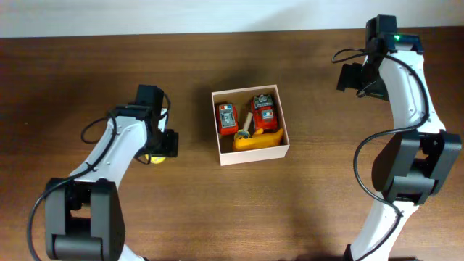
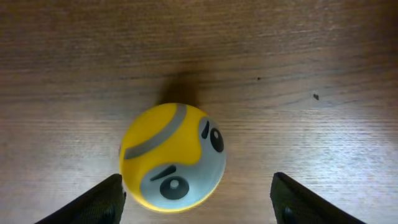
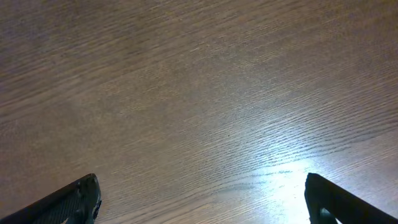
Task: Pack container
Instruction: 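Lower the left gripper and grasp the yellow face ball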
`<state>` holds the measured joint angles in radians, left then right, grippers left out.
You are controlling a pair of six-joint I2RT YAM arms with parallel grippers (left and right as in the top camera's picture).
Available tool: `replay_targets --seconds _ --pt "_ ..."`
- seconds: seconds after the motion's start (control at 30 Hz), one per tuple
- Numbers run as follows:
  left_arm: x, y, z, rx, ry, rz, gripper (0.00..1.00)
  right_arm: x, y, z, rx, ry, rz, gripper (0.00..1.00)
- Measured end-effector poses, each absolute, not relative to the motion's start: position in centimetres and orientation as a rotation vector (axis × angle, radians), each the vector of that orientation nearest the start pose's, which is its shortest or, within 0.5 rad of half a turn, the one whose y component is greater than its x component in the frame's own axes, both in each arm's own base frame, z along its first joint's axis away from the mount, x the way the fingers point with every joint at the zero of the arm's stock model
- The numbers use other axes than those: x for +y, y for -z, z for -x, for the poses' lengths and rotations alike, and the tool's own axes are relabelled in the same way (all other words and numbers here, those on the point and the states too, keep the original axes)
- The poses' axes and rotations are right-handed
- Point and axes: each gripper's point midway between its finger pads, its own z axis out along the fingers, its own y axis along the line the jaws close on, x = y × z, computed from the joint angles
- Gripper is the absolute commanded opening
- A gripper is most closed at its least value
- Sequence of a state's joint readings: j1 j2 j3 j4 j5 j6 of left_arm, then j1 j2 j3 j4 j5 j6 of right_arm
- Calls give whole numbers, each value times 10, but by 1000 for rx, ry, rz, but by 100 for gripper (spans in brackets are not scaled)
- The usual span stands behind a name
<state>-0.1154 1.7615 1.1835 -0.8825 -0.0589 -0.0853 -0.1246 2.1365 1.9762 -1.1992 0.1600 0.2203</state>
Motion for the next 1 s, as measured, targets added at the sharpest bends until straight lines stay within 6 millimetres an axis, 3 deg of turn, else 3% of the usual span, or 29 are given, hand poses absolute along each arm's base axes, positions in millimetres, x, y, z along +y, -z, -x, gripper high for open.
replay_targets --seconds 0.67,0.83,1.0 --pt "-25 -27 -337 2981 -80 -48 78 -85 -118 -457 2868 219 -524 99" --pt "-25 -28 -339 2975 -80 -50 64 -85 -118 -457 2868 219 -524 99" --pt "-25 -28 -339 2975 -78 -53 64 -85 -118 -457 2868 219 -524 99"
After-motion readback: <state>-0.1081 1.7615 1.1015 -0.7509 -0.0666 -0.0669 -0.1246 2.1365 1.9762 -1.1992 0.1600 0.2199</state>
